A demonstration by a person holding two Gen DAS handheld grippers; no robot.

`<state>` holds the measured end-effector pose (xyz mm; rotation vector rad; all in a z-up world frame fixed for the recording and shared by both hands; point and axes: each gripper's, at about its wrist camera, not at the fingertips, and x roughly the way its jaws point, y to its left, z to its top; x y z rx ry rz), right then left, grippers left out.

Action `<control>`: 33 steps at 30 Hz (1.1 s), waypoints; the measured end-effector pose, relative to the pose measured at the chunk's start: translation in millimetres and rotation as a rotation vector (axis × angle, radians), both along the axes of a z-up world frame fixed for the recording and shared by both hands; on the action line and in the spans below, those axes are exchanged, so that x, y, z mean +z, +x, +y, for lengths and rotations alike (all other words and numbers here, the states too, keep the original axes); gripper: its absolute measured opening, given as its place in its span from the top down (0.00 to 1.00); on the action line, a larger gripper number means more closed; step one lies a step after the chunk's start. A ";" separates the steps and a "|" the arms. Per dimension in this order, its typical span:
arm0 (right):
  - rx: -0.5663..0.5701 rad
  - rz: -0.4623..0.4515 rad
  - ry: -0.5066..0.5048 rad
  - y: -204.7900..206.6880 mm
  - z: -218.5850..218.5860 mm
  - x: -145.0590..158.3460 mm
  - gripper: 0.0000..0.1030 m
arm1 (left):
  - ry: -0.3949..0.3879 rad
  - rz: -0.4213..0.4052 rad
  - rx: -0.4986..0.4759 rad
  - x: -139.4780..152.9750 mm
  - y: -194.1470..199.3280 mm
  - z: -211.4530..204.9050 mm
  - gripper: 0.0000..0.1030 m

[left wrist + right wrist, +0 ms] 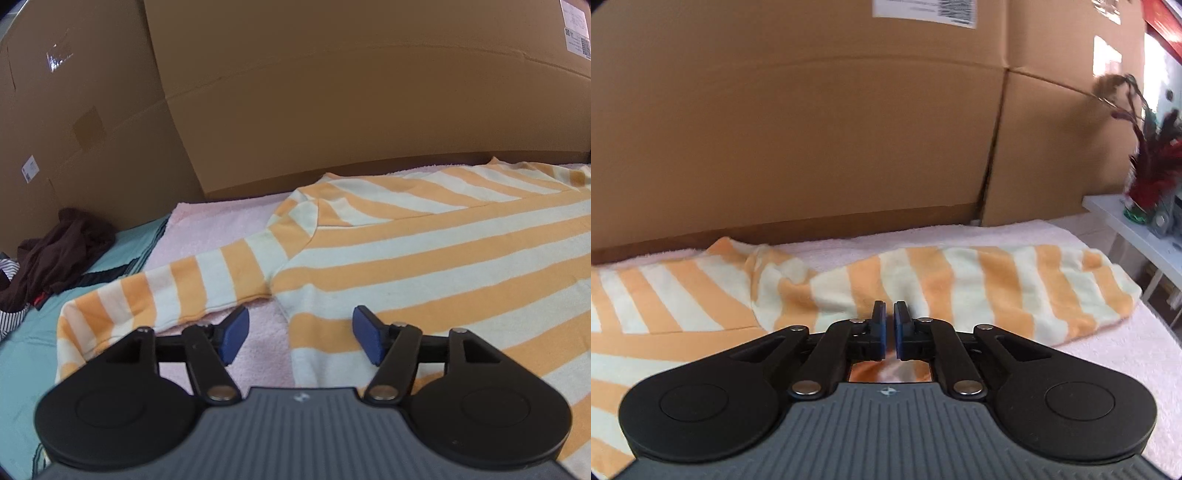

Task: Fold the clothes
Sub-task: 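Grasp the sleeve cuff with the left gripper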

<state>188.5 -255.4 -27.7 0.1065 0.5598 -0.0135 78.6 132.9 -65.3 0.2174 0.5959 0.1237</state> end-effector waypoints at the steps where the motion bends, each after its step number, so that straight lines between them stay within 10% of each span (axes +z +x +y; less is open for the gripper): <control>1: 0.032 -0.025 0.062 -6.3 -2.9 2.3 0.84 | 0.003 -0.002 0.001 0.1 -0.4 -0.5 0.37; 13: 0.192 0.014 0.095 -14.2 4.4 1.0 0.65 | -0.163 -0.108 0.133 40.4 -44.2 43.1 0.37; 23: 0.226 0.003 0.110 -15.5 17.9 3.4 0.63 | -0.067 -0.040 0.420 37.7 -117.3 139.7 0.30; 26: 0.226 0.003 0.103 -14.0 21.4 4.8 0.63 | -0.165 -0.025 0.364 25.9 -126.3 147.7 0.28; 31: 0.225 0.004 0.105 -20.0 23.5 5.2 0.62 | -0.119 -0.006 0.295 2.6 -116.6 133.1 0.16; 33: 0.225 0.005 0.108 -20.3 24.5 5.5 0.62 | -0.161 -0.023 0.292 -0.6 -117.7 135.4 0.26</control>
